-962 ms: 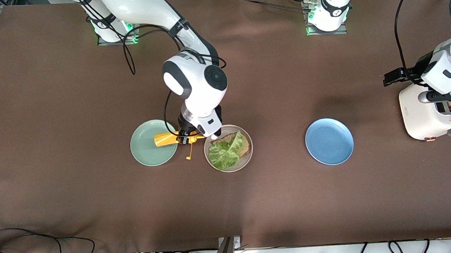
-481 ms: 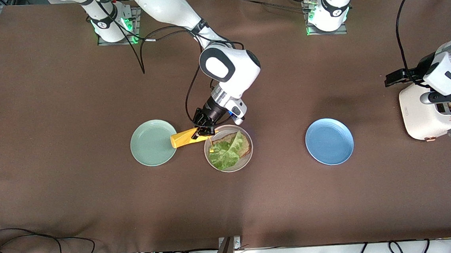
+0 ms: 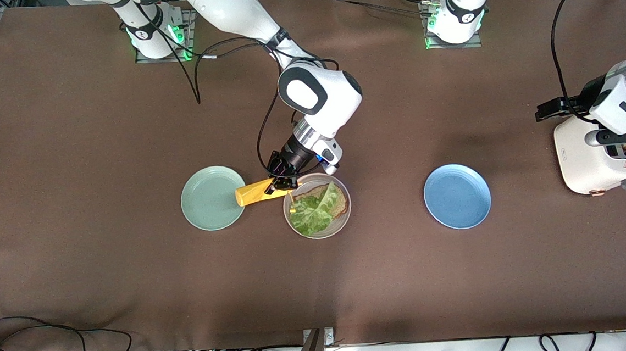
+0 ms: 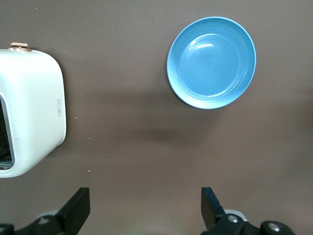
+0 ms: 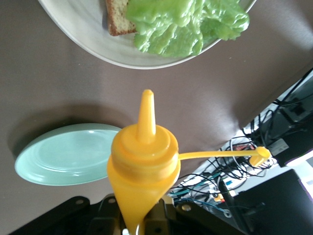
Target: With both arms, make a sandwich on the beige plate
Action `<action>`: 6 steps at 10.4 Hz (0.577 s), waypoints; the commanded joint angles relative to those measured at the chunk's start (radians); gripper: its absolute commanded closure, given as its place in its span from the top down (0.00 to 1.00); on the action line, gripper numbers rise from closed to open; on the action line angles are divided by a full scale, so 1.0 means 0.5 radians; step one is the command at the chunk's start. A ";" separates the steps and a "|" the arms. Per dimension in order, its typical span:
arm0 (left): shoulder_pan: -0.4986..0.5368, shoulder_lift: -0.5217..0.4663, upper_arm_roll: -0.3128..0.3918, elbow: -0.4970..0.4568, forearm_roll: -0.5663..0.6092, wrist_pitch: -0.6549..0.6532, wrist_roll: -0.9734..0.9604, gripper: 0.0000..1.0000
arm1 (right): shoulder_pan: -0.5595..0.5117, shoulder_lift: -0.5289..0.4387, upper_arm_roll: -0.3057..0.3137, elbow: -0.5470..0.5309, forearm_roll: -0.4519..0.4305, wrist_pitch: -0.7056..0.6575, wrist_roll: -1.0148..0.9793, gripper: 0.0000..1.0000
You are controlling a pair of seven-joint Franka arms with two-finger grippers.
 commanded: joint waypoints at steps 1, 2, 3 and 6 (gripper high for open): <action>0.011 0.009 -0.015 0.009 0.033 -0.001 0.032 1.00 | -0.136 -0.158 0.008 -0.106 0.228 0.002 -0.016 0.00; 0.011 0.012 -0.015 0.016 0.033 -0.001 0.032 1.00 | -0.200 -0.235 0.008 -0.168 0.375 0.060 -0.022 0.00; 0.008 0.018 -0.015 0.016 0.033 -0.001 0.029 1.00 | -0.274 -0.315 0.008 -0.229 0.540 0.104 -0.034 0.00; 0.017 -0.003 -0.015 0.000 0.045 -0.026 0.044 1.00 | -0.479 -0.560 0.011 -0.429 0.979 0.168 -0.126 0.00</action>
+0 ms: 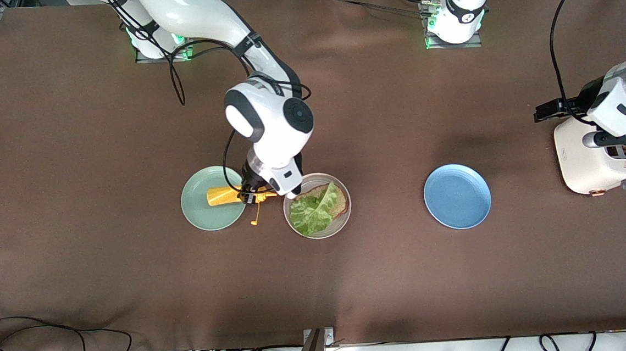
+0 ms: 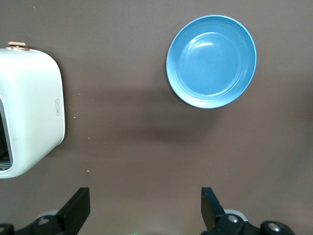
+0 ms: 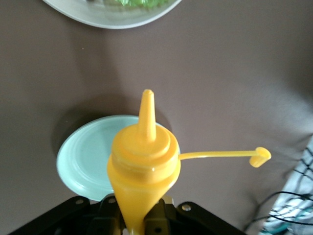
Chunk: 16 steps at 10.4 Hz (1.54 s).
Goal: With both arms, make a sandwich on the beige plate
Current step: 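Carry the mustard back while the left gripper grasps the toaster bread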
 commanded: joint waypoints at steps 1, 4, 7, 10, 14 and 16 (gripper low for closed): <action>0.032 -0.013 -0.005 0.003 0.060 -0.057 0.068 1.00 | -0.163 -0.265 0.030 -0.223 0.358 0.035 -0.180 0.00; 0.228 0.005 -0.002 -0.006 0.143 -0.073 0.116 1.00 | -0.488 -0.437 0.036 -0.339 0.938 -0.023 -0.441 0.00; 0.623 0.063 -0.002 0.022 0.183 -0.051 0.653 1.00 | -0.798 -0.511 0.079 -0.406 1.273 -0.170 -0.739 0.00; 0.802 0.112 -0.002 0.022 0.288 0.068 0.914 1.00 | -1.080 -0.536 0.092 -0.502 1.619 -0.302 -1.214 0.00; 0.965 0.311 -0.002 0.025 0.303 0.356 1.132 1.00 | -1.420 -0.407 0.125 -0.536 1.932 -0.464 -1.925 0.00; 1.008 0.394 -0.002 0.028 0.300 0.467 1.206 1.00 | -1.550 -0.236 0.132 -0.533 2.025 -0.575 -2.372 0.00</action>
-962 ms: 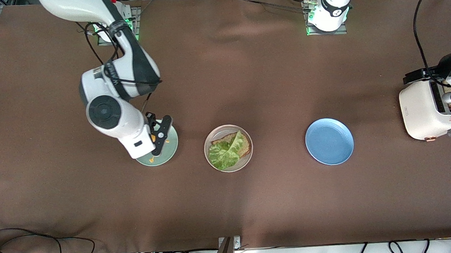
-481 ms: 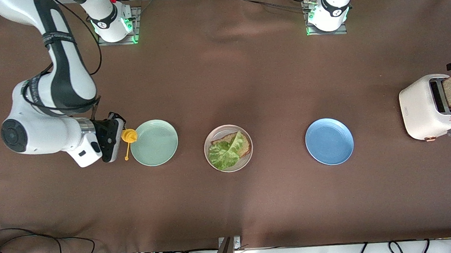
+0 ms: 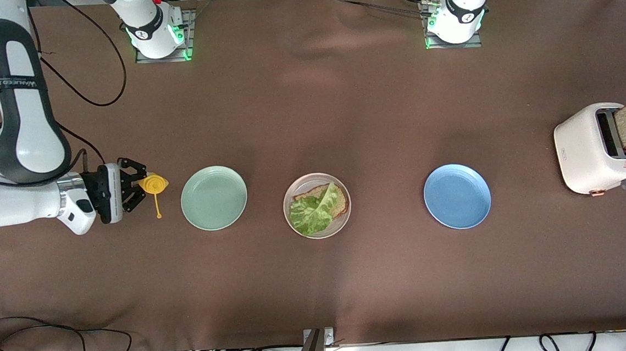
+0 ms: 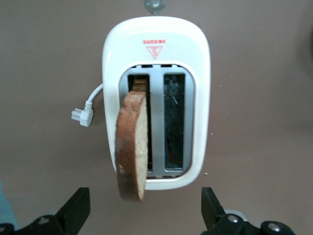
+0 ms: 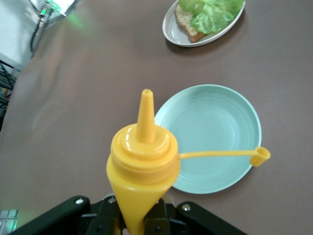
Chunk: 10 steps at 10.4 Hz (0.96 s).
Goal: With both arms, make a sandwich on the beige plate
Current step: 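Lower the mustard onto the table while the left gripper lifts bread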
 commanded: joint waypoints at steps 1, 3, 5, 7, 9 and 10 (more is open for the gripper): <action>0.044 0.106 -0.033 0.044 0.042 0.074 0.067 1.00 | -0.157 0.180 0.045 0.014 0.165 -0.090 -0.514 0.00; 0.047 0.156 -0.033 0.057 0.024 0.077 0.067 0.96 | -0.215 0.276 0.051 0.023 0.184 -0.096 -0.862 0.00; 0.044 0.159 -0.036 0.057 0.021 0.077 0.067 0.67 | -0.231 0.313 0.051 0.027 0.291 -0.169 -1.195 0.00; 0.035 0.162 -0.036 0.063 0.024 0.071 0.063 0.00 | -0.237 0.411 0.048 0.021 0.313 -0.191 -1.472 0.00; 0.035 0.159 -0.039 0.087 0.024 0.062 0.094 0.00 | -0.264 0.469 0.048 0.024 0.335 -0.191 -1.562 0.00; 0.035 0.159 -0.042 0.090 0.024 0.052 0.115 0.00 | -0.271 0.476 0.048 0.024 0.335 -0.188 -1.569 0.00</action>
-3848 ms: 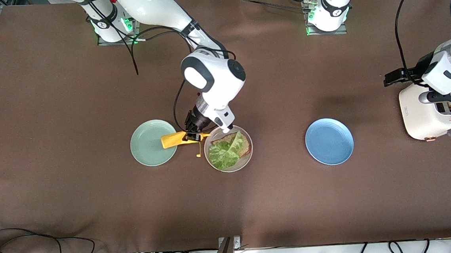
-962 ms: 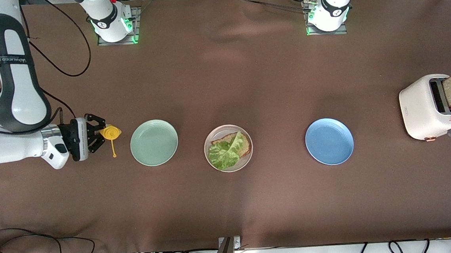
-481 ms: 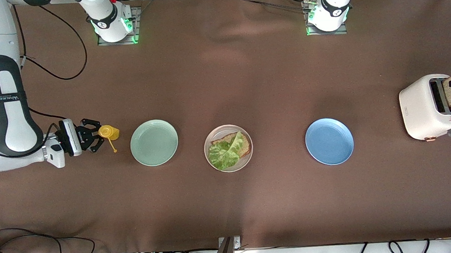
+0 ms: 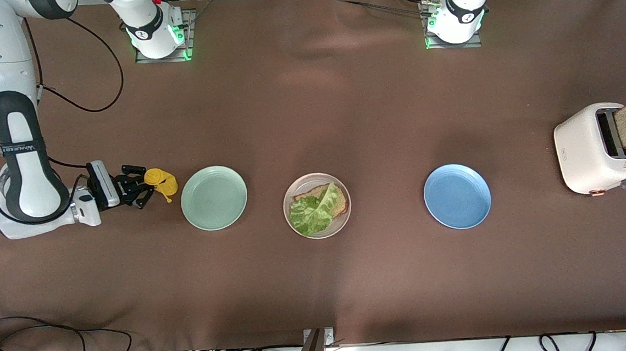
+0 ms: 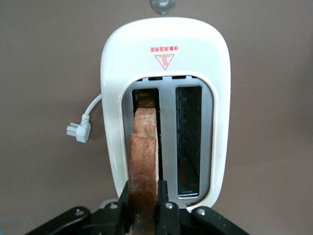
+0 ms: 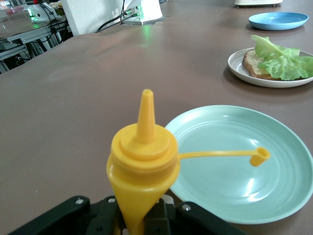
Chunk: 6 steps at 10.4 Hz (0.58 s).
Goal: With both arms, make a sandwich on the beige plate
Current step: 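Lower the mustard onto the table while the left gripper lifts bread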
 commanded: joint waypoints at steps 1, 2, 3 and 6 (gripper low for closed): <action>0.002 0.011 -0.017 0.080 0.024 -0.093 0.064 0.00 | -0.065 0.021 0.032 0.036 0.041 -0.055 -0.042 0.34; -0.013 0.011 -0.026 0.154 0.021 -0.212 0.064 0.00 | -0.065 0.018 0.032 0.036 0.032 -0.061 -0.039 0.99; -0.029 0.008 -0.039 0.227 -0.003 -0.341 0.061 0.00 | -0.065 0.012 0.029 0.039 0.026 -0.058 -0.027 1.00; -0.056 0.002 -0.054 0.451 -0.200 -0.691 0.034 0.00 | -0.074 -0.028 -0.032 0.060 0.002 -0.055 0.004 1.00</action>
